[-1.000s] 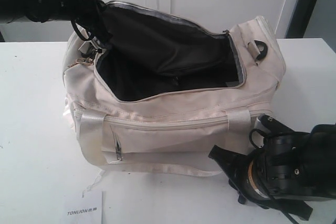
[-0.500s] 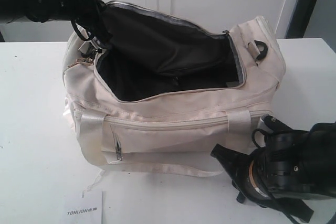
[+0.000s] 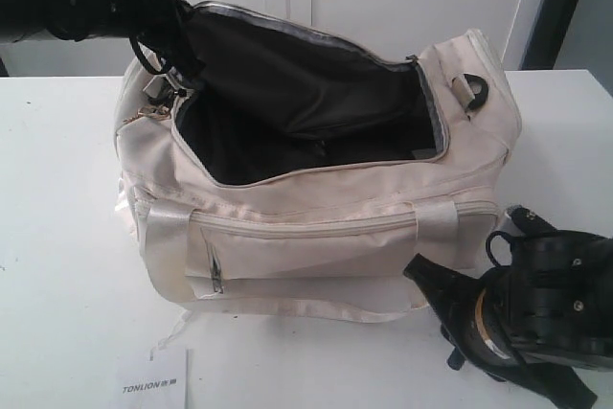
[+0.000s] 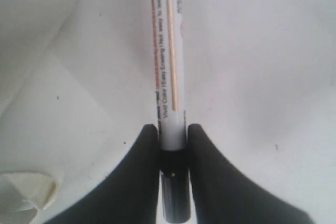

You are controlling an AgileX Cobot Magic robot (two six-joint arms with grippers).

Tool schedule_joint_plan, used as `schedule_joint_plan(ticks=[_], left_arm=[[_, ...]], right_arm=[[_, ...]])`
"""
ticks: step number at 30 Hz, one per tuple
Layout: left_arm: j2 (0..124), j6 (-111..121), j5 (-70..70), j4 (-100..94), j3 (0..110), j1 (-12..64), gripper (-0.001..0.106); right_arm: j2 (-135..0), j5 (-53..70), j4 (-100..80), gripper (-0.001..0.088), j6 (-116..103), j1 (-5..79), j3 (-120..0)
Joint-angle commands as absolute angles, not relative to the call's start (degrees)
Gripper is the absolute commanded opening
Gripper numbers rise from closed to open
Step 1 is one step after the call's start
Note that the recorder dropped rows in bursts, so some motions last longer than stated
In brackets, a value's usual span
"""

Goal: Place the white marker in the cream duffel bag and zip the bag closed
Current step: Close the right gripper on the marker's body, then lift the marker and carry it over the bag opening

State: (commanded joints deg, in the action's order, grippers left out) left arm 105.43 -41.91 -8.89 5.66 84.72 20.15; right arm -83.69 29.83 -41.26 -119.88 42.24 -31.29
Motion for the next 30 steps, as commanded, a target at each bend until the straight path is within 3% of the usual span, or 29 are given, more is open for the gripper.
schedule_joint_plan(ticks=[30], left_arm=[[105.43,-41.91,-8.89,5.66,84.72,20.15,0.0]], right_arm=[[-61.93,46.21,-42.39,0.0,-115.45,42.24,-31.29]])
